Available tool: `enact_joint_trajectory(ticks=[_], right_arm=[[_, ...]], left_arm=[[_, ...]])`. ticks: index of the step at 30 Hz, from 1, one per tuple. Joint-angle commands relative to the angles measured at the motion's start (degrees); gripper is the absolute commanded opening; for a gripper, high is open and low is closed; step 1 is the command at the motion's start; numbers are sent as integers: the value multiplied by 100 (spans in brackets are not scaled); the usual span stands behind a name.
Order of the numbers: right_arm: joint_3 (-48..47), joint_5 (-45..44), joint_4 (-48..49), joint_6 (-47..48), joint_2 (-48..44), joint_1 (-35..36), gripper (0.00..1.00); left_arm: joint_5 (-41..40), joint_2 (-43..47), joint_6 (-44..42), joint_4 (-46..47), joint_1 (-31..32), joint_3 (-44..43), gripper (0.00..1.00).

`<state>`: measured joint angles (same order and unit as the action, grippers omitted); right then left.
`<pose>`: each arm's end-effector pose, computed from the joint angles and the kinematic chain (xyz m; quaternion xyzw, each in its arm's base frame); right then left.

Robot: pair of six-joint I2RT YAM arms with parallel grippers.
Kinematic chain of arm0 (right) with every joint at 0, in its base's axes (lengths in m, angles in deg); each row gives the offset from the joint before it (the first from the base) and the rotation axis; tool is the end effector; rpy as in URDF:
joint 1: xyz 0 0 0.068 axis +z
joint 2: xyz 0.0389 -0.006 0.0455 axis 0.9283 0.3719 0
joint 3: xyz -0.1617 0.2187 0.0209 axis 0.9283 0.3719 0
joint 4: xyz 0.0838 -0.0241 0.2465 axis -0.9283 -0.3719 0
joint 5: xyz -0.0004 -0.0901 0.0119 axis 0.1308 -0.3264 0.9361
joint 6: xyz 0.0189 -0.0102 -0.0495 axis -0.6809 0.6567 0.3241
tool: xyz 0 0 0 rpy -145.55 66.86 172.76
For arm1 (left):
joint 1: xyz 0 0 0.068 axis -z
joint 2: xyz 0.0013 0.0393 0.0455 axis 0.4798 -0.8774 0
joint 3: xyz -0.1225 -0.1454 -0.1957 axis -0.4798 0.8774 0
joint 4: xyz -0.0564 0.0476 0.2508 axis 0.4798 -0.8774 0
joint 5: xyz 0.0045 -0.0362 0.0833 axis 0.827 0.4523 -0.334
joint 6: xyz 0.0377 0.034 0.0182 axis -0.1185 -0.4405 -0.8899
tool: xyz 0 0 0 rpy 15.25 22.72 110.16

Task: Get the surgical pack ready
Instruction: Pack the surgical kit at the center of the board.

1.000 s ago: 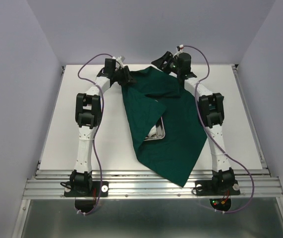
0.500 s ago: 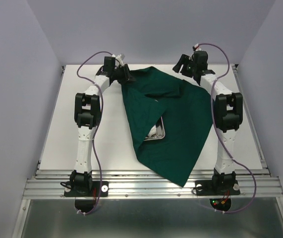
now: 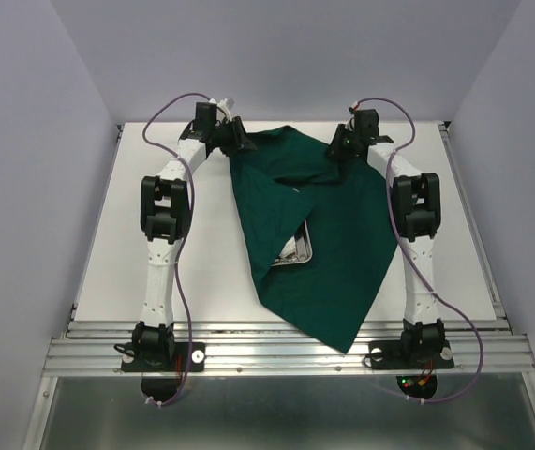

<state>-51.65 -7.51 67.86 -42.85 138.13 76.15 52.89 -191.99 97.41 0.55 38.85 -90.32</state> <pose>0.5564 0.0875 0.1668 0.0445 0.8960 0.2228 0.3815 0.5617 -0.1210 0.1906 0.0544 0.8421 -0.3741 0.3847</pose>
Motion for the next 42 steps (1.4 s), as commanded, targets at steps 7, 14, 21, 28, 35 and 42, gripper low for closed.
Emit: enact_joint_trajectory(ticks=[7, 14, 21, 28, 35, 42], right_arm=[[143, 728, 1581, -161, -617, 19, 11], [30, 938, 2611, -249, -864, 123, 11], [267, 1053, 3955, -460, -934, 238, 11], [-224, 1009, 4905, -847, -250, 343, 11], [-1349, 895, 4932, -1067, 639, 458, 11], [-674, 702, 5125, -997, 420, 511, 12]], left_arm=[[-87, 203, 15, 37, -261, -714, 51], [-78, 336, -2, 98, -376, -494, 51], [-78, 406, -29, 107, -393, -353, 51], [-43, 432, -20, 116, -402, -326, 51], [-34, 450, -73, 63, -402, -265, 51], [-16, 441, -99, 19, -402, -256, 51]])
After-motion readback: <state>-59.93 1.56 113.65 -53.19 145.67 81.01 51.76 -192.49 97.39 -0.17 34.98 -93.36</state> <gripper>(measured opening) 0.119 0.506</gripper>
